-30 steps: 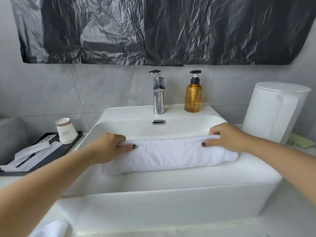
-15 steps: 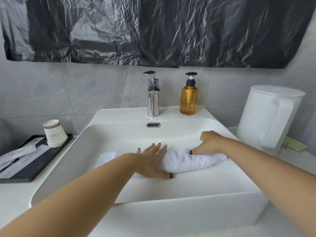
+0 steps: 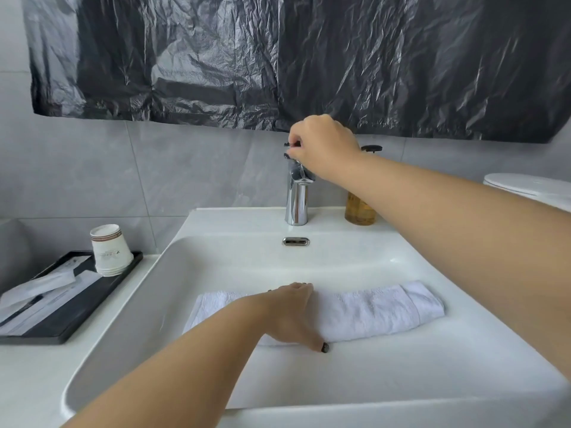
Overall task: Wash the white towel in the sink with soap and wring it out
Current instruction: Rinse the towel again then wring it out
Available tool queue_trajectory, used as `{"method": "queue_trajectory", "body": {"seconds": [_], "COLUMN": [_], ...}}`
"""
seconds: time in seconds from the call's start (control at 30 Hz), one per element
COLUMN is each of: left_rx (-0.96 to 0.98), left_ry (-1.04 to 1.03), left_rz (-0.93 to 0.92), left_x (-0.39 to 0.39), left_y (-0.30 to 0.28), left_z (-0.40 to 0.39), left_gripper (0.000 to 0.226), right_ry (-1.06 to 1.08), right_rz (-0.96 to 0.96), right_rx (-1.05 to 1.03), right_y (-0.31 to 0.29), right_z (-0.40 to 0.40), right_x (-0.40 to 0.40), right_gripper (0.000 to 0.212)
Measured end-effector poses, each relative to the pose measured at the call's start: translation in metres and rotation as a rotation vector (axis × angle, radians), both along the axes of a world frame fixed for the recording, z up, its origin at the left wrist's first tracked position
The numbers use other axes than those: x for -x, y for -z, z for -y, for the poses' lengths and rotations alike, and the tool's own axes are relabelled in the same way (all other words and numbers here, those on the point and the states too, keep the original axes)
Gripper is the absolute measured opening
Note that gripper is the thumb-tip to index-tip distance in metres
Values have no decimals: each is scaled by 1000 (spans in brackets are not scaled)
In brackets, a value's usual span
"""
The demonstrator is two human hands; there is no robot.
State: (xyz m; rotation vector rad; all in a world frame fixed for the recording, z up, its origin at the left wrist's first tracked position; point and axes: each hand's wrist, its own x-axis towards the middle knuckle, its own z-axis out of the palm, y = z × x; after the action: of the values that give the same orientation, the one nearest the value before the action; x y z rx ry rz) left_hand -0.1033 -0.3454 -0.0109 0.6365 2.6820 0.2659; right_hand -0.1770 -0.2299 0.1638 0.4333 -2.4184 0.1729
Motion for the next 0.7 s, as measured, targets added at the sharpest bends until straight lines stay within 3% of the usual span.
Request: {"method": "queue_trajectory", "body": {"seconds": [0.1, 0.2, 0.37, 0.53, 0.7], "left_rx": [74, 184, 214, 196, 227], "left_ry": [7, 72, 83, 65, 27], "left_rz": [-74, -164, -143, -117, -61], "left_x": [-4, -7, -12, -14, -8], "left_y": [-8, -16, -18, -19, -22], "left_z": [-3, -9, -8, -7, -14], "left_gripper": [66, 68, 66, 64, 75], "right_ry": [64, 111, 114, 16, -36], "right_rz": [-41, -48, -30, 22, 240], "right_rx": [-113, -38, 68, 389, 756], "right_y": [-8, -19, -24, -1, 64], "right_z": [3, 4, 9, -5, -33], "right_x": [5, 12, 20, 9, -29], "right_gripper": [23, 25, 23, 30, 13]}}
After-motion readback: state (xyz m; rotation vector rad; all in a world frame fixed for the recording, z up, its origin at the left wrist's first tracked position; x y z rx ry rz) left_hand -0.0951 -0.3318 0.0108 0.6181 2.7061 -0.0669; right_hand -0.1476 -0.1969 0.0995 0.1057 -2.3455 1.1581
